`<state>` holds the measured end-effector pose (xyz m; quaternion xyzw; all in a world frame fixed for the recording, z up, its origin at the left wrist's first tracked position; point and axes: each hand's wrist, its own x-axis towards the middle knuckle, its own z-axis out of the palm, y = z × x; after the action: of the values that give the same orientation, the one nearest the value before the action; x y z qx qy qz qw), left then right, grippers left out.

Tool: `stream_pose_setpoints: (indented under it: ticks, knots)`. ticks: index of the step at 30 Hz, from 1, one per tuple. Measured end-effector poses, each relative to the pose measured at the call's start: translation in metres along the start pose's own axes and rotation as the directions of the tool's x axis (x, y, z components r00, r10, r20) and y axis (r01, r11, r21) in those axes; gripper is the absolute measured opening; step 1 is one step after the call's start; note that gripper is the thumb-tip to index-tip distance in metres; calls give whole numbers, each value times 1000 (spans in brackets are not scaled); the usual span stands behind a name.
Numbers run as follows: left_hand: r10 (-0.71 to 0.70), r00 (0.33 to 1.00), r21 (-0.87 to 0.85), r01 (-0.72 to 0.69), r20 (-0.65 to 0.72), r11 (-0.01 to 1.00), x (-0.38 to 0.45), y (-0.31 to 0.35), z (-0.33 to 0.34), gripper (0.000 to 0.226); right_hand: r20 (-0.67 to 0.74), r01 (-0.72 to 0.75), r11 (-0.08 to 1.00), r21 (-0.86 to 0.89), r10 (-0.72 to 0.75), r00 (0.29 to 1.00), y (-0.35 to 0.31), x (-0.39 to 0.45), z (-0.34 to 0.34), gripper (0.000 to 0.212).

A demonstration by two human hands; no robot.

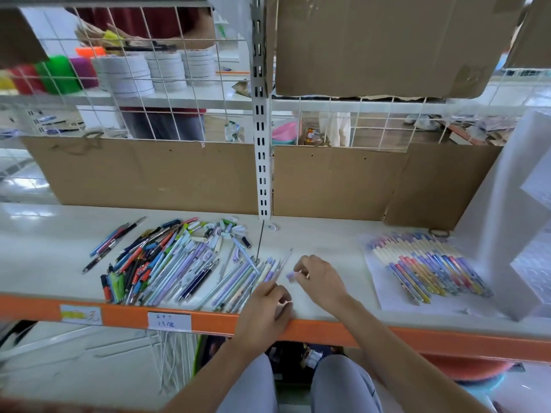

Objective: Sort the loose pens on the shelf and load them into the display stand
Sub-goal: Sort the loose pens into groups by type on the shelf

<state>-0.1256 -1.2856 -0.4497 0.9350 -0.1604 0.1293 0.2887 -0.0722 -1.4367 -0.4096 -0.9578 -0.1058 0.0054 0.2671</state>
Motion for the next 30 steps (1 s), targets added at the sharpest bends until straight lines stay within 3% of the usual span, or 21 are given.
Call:
stream_pose_setpoints:
  ticks: [5,10,13,23,27,30]
  knots:
    - [-161,982,5,162,-98,987,-9,-29,-32,13,41,28,999,44,-30,999,-32,17,18,17]
    - [-313,941,83,325,-131,942,-11,-60,-52,14,116,-56,998,-5,56,992,-50,32,30,14]
    - [-328,938,110,339,-109,934,-11,-67,-58,16,154,-104,994,-43,109,982,-53,37,31,11]
    - [-321,941,156,335,-110,929,-10,-68,-61,17,219,-211,957,-199,254,942,-70,43,23,34]
    - [-307,944,138,322,-119,937,-8,-63,-60,18,238,-276,959,-70,285,929,-69,43,19,33]
    - [-280,956,164,292,-90,942,-5,-59,-59,21,212,-333,913,235,286,934,-58,41,10,26]
